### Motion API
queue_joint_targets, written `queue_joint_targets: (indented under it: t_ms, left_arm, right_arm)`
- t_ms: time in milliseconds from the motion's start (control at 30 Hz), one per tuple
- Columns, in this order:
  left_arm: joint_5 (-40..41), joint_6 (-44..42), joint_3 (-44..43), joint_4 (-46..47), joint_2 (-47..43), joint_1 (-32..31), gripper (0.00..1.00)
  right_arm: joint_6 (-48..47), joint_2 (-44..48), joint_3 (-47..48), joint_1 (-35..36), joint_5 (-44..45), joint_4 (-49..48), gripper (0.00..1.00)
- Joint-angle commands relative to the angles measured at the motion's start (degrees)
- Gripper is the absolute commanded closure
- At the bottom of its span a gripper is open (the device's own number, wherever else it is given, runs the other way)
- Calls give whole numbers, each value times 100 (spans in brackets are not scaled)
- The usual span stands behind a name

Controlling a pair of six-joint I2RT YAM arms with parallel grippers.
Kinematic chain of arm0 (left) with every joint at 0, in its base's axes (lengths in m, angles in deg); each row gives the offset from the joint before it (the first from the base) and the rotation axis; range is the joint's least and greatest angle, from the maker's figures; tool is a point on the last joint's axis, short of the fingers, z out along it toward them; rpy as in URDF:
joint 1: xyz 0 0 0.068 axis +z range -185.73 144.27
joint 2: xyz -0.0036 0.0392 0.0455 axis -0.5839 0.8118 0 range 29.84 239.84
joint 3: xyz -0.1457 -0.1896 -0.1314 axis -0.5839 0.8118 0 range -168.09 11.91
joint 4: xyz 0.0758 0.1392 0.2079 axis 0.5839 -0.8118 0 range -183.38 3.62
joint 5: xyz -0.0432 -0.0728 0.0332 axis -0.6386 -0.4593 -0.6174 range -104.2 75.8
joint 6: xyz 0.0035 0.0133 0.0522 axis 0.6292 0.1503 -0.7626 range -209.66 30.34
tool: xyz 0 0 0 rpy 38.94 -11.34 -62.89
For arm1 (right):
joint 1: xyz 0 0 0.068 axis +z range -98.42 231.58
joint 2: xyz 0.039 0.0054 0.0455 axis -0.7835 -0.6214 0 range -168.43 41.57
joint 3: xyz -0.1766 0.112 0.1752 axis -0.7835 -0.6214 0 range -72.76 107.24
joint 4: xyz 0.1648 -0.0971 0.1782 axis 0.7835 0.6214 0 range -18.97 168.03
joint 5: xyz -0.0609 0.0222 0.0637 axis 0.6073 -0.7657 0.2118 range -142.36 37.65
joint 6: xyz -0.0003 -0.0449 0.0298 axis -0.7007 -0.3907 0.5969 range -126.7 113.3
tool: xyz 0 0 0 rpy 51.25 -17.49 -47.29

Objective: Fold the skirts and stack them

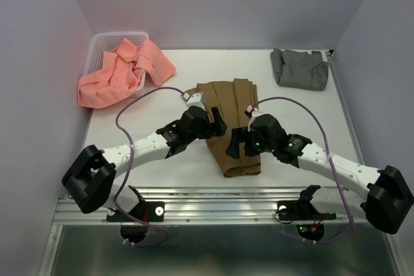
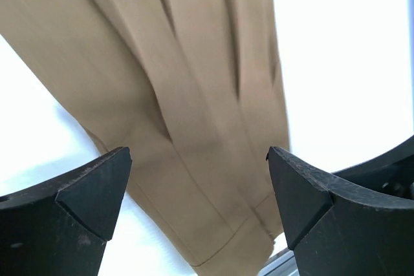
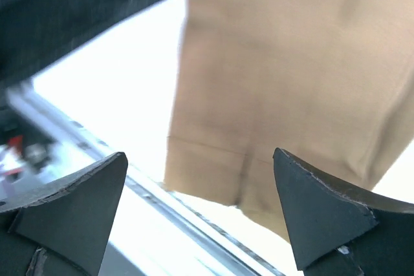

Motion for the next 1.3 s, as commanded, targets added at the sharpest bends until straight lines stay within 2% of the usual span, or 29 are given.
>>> queue_joint_targets:
  t_ms: [0,133,233,367,467,633,800,967,1267]
  left_arm:
    - [434,-394,-174,-348,-468,318,1]
    - [12,-763,-471,-76,-162,863,1]
    - [-286,-1088,-849,134,294,1127,1]
    - [-630,-1431,-1377,311,981,1329,1]
    - [-674,-1414,-1791,206,1552,1409,1]
    - [-938,-1300,-2020,197,2317,1522,1]
    - [-1078,-1203,-1827,337,2555,1663,1]
    - [-1140,-1290,-1870,303,2740,1690,1]
    - [-1070,-1264,-1853,109,2775,1822,1]
  right_arm:
    - [-259,350,150,-19,-1240,-628,0]
    - [-382,-86,44,-19,-2698,-1664,0]
    - [-513,-622,166,287,-2983,-2122,0]
    - [-471,-1178,255,525,-3018,-2404,0]
    - [-330,-1397,-209,525,-2896,-2984,0]
    - [-251,-1767,-764,525,-2430,-3292,0]
    - [13,-2039,-1571,525,-2298,-3854,0]
    - [233,-2260,-1933,525,-2245,-4146,0]
    - [224,-1434,-2223,525,-2201,-3646,0]
